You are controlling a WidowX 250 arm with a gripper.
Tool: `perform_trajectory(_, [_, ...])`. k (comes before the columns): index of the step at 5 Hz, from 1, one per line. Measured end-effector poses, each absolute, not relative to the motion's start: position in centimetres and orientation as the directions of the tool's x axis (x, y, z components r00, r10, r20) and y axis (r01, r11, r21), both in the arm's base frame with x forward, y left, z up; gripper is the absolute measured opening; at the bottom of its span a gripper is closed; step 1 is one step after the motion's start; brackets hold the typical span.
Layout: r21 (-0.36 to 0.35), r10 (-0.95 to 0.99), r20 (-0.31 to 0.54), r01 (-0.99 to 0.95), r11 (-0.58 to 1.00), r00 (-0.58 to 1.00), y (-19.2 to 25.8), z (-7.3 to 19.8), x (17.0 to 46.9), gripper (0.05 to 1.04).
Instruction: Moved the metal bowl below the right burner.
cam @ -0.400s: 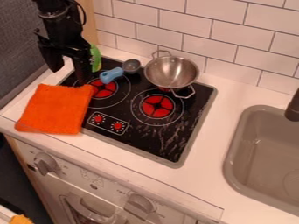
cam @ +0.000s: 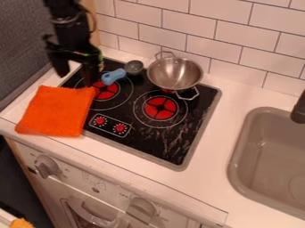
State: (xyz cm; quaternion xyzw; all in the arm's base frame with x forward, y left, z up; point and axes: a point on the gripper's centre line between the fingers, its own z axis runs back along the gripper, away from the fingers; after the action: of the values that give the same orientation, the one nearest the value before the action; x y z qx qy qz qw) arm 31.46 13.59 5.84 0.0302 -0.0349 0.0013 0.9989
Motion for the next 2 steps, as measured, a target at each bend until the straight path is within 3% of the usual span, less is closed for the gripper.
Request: perform_trajectory(2, [0.035,-0.084,0.127,0.081,0.996,0.988,5.5,7.7,39.1,0.999])
